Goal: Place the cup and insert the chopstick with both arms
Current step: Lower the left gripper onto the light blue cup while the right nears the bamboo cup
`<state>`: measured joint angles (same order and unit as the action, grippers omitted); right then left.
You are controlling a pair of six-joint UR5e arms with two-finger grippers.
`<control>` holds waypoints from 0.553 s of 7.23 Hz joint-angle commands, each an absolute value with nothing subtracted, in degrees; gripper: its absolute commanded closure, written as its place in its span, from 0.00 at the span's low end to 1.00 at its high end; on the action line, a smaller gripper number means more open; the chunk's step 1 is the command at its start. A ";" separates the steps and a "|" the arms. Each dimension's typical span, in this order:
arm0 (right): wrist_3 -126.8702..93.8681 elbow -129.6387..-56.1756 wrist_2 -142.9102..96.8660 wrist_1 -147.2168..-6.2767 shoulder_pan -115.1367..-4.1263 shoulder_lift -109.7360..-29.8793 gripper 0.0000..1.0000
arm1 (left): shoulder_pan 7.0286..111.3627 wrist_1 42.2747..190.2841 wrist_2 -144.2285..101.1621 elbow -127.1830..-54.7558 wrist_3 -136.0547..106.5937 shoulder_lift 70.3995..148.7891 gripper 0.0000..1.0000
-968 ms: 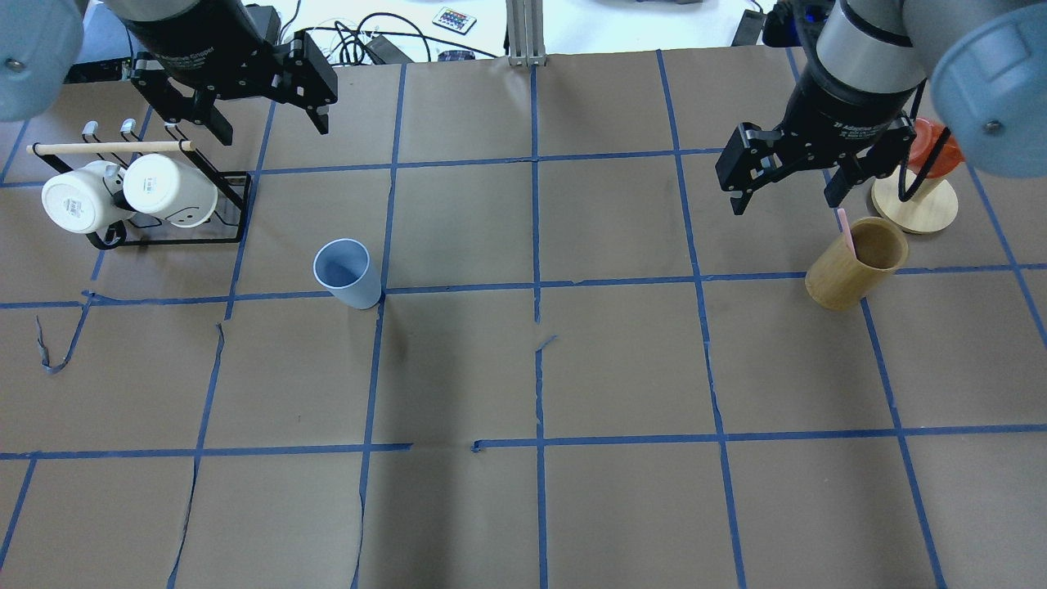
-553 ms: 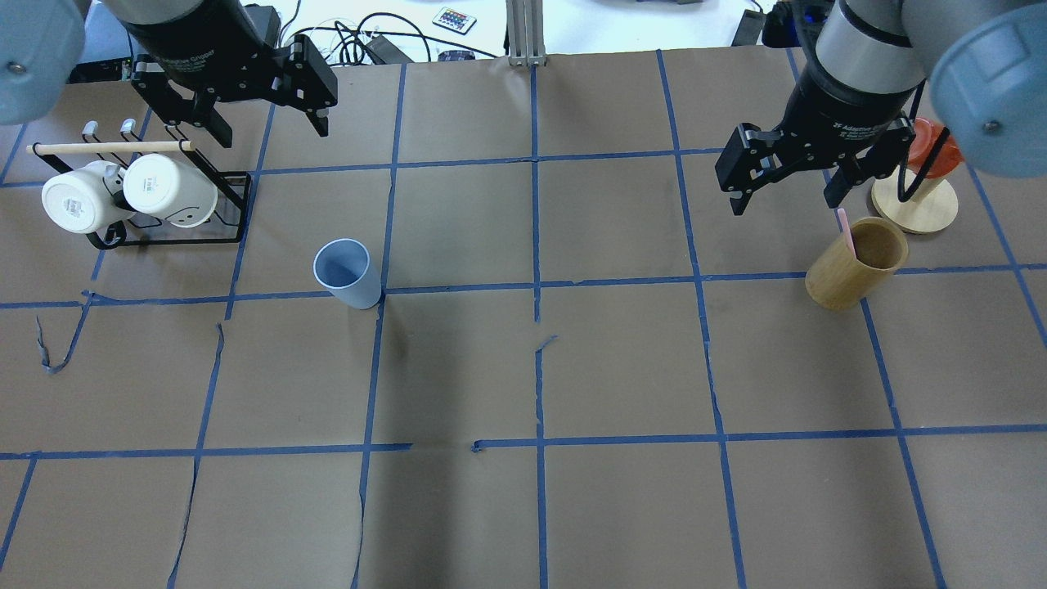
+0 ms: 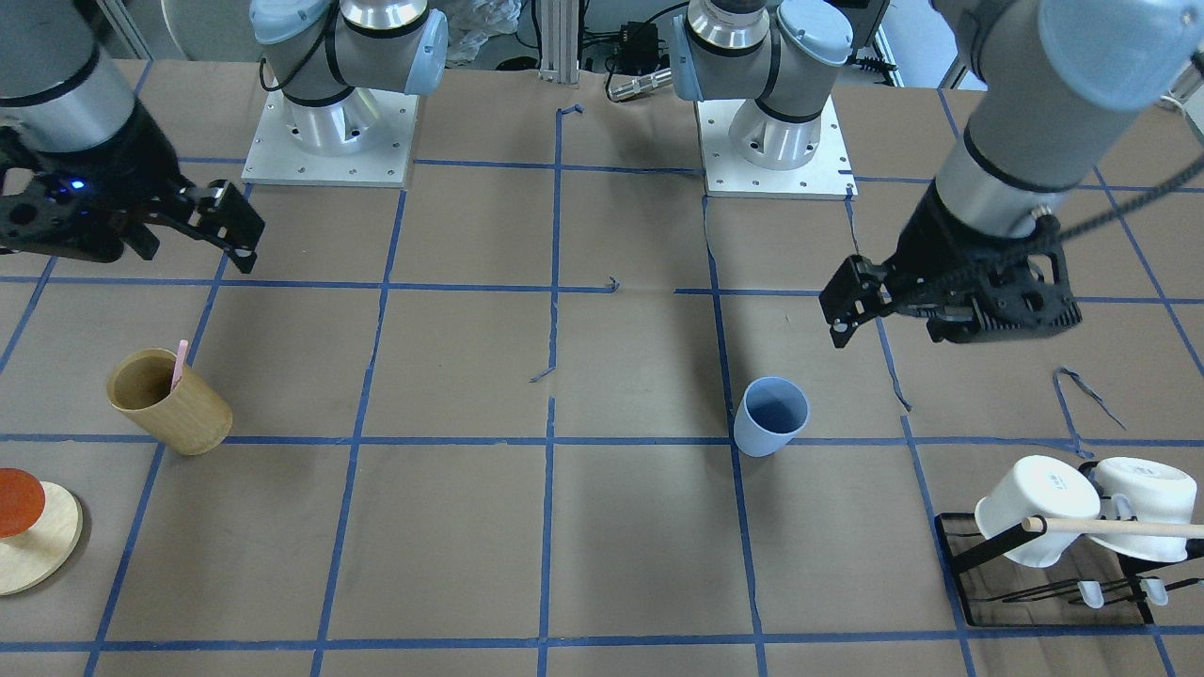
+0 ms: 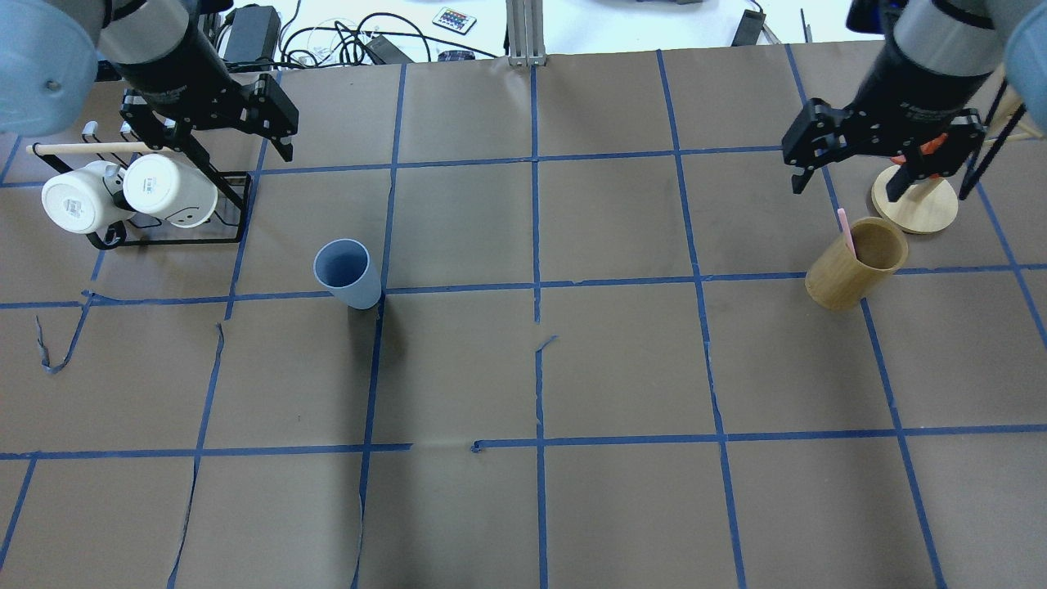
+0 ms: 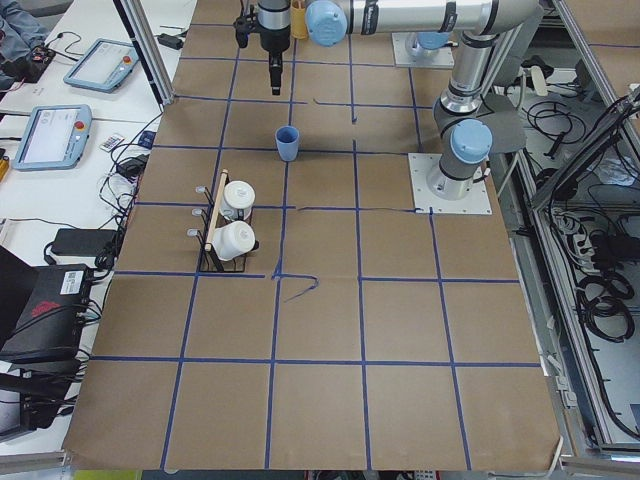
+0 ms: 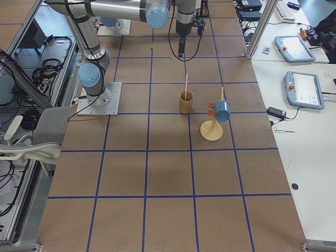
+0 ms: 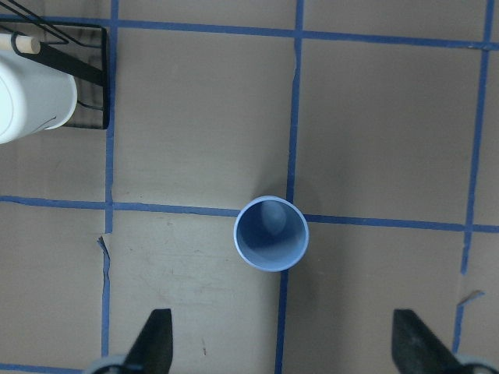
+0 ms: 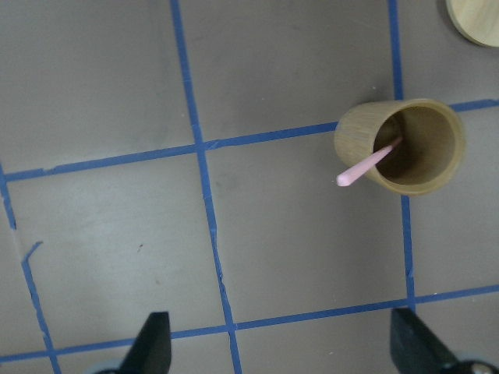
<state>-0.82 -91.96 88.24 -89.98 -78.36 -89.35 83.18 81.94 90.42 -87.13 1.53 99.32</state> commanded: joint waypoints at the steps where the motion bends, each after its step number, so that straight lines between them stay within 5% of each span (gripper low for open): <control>1: -13.26 -91.50 83.50 -91.48 -73.13 -86.24 0.00 | 81.91 68.72 90.61 -95.06 1.85 106.40 0.00; 4: -21.79 -92.19 80.25 -94.92 -68.40 -80.00 0.00 | 82.18 63.81 90.44 -101.76 -1.32 108.37 0.01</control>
